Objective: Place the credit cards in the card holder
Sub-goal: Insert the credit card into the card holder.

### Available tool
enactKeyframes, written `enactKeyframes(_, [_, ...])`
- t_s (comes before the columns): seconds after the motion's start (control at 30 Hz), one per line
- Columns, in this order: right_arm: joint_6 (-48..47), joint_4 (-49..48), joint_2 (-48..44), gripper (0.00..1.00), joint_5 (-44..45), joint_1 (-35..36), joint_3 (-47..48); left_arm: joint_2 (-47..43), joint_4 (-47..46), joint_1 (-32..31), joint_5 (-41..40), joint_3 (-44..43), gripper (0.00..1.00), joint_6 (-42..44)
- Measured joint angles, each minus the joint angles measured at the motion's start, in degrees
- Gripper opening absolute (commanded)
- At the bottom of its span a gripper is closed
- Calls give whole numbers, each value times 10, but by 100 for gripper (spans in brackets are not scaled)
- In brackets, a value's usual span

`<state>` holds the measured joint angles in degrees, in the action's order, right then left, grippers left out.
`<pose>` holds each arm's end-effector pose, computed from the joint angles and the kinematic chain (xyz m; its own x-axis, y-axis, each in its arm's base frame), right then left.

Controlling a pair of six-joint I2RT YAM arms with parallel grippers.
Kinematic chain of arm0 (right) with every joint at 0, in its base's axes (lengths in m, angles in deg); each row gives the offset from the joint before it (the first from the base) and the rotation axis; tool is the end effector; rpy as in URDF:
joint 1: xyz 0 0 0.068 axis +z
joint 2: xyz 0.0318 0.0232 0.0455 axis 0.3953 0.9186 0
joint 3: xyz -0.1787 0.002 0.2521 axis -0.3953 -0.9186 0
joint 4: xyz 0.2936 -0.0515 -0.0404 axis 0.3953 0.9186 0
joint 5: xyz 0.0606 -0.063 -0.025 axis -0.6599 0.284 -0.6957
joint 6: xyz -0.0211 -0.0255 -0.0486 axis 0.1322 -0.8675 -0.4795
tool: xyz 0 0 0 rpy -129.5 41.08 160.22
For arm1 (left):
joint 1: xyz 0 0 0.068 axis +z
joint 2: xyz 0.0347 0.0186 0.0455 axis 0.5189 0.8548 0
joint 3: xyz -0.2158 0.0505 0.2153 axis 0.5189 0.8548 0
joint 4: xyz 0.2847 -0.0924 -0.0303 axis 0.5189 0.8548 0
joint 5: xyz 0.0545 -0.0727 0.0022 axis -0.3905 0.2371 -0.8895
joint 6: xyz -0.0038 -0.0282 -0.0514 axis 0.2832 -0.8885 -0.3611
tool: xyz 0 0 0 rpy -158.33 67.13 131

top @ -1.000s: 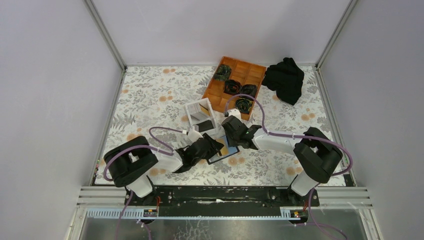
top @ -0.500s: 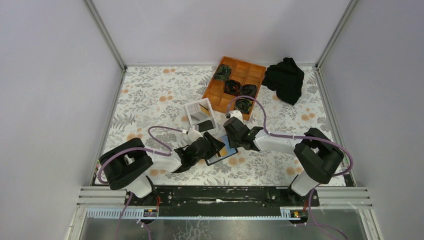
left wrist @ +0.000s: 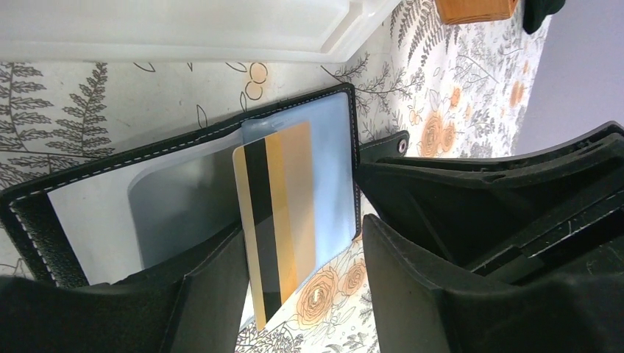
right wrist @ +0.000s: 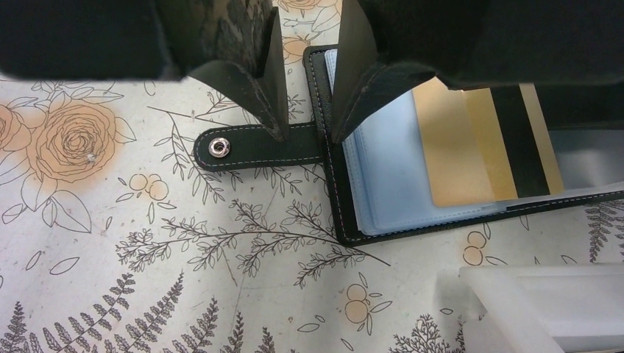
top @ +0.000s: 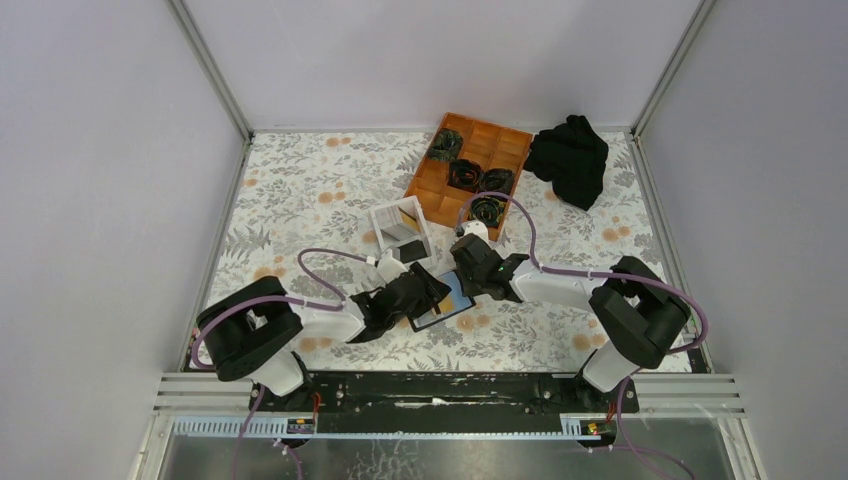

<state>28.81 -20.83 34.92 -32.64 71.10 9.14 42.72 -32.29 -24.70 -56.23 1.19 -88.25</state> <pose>0.2404 0.2482 0.1628 -0.7252 -0.1971 -0.6597 -0.3263 0.9421 0.0773 0.1730 -0.2322 0.1190 -0.7005 -0.6300 -0.3353 -0.2284 0.6430 -0.7310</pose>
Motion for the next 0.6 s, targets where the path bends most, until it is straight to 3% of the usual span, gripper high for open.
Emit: enactKeyframes(0.6, [0, 4, -21, 35, 15, -10, -11, 19, 81, -9, -16, -53, 64, 29])
